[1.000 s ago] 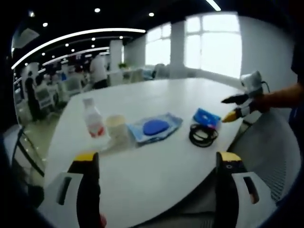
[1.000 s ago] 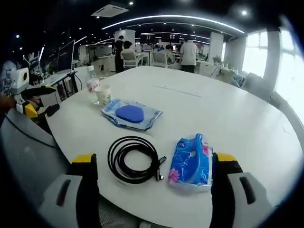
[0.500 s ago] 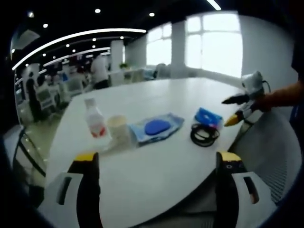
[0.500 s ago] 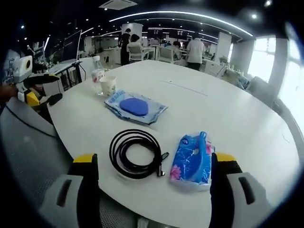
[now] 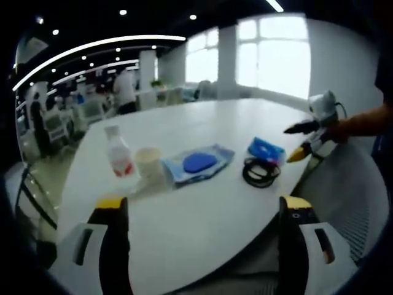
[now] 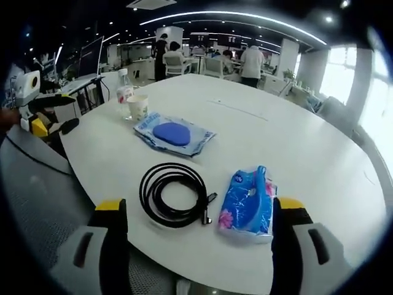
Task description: Arrange the tabletop items into an orderly group along one side of the table until the central work area is clear of visible clutter.
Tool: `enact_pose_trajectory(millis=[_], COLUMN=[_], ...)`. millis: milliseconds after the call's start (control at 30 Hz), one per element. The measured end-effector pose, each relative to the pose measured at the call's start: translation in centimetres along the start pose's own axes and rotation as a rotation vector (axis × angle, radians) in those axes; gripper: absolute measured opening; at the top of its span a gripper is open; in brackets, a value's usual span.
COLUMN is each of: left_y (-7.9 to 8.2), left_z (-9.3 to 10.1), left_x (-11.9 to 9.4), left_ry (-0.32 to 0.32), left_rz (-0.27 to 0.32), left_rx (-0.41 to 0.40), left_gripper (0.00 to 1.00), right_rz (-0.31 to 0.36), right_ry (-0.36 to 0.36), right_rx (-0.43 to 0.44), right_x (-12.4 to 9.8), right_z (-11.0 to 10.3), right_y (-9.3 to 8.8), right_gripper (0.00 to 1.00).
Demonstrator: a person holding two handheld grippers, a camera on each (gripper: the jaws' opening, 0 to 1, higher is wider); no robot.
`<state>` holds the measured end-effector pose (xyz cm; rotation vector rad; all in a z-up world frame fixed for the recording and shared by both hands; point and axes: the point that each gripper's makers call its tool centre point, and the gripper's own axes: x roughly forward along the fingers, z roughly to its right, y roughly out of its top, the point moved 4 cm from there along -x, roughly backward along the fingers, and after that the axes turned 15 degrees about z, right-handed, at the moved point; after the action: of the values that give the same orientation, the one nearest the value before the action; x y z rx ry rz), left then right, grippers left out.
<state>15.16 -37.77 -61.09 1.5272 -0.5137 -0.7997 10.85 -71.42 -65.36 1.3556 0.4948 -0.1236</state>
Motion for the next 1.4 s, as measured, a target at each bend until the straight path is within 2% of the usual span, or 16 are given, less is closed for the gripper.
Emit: enact_pose_trajectory(millis=[300, 667, 833, 1167, 1400], left_y=[0.0, -0.2, -0.3, -0.6, -0.6], left_z=[-0.1, -0.2, -0.3, -0.2, -0.1], left_x=[0.1, 0.0, 0.0, 0.0, 0.0], left_ry=[0.0, 0.006, 0.009, 0.003, -0.004], left_rz=[0.001, -0.011, -0.018, -0.037, -0.041], left_rx=[-0.004, -0.003, -0.004, -0.01, -0.007], left_gripper=[0.99, 0.97, 0.97, 0.96, 0.96], right_rz=[-0.024, -0.055, -0.07, -0.095, -0.086], right_ry=[-0.013, 0.011, 0.024, 0.003, -0.004], right_rx=[0.01, 0.004, 0.025, 0.096, 0.084], right_x=[-0.1, 0.0, 0.0, -0.1, 0.1], right_z=[0.2, 0.0, -0.3, 0.7, 1.5], right_y=[-0.4, -0.8, -1.0, -1.4, -0.6], right_gripper=[0.95, 0.93, 0.89, 0.83, 0.77])
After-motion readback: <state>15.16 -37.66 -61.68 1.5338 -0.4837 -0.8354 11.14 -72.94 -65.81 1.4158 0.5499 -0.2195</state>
